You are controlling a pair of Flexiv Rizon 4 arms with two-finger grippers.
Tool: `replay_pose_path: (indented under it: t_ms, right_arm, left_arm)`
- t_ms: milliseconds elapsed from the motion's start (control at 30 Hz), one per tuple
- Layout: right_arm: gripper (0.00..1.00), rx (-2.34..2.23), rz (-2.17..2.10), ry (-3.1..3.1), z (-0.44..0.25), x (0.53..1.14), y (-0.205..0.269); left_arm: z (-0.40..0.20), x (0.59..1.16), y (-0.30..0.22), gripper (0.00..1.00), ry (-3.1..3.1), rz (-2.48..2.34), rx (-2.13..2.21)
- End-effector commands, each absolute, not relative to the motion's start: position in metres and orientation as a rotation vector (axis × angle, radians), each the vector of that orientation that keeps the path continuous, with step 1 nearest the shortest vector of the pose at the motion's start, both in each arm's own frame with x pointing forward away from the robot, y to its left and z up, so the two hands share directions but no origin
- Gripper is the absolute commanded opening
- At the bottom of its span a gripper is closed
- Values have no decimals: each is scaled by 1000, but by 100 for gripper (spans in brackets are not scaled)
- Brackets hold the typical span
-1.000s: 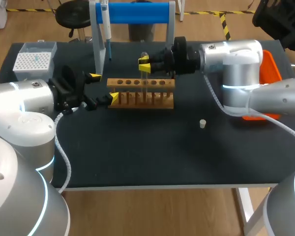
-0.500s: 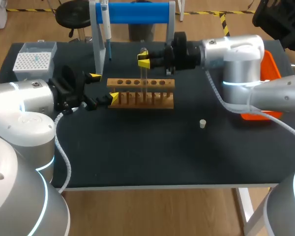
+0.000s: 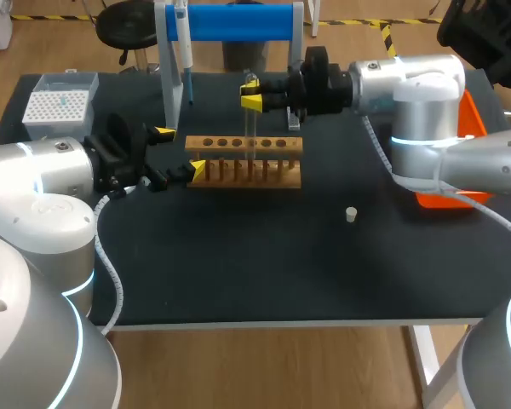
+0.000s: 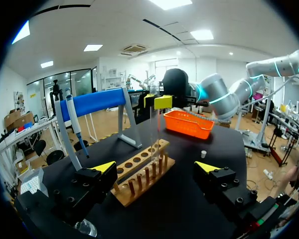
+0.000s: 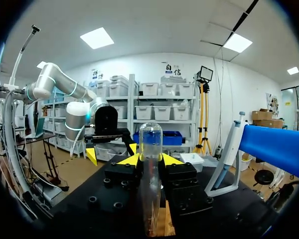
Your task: Invert the test tube, pick up the pipette, mount the tip to pipette, aspirate from beaker and dispense into the tube, eject the tip, return the pipette, and cap with the stopper.
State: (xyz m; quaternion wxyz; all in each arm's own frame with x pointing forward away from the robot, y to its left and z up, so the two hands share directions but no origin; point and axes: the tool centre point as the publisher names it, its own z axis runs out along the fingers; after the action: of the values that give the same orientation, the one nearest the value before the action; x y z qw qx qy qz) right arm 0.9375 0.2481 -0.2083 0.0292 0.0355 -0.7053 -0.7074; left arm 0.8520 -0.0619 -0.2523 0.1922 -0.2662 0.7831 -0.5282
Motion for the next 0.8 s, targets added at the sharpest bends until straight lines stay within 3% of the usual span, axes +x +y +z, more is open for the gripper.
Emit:
replay_pose_path:
  t_ms: [33, 800]
  right_arm:
    - [0, 108, -2184, -2195, -197, 929, 239]
    - [0, 128, -2222, -2209, -163, 873, 197]
  left_arm:
    - [-254, 851, -61, 100, 2192, -1488, -744]
    - [-254, 851, -61, 100, 2192, -1488, -744]
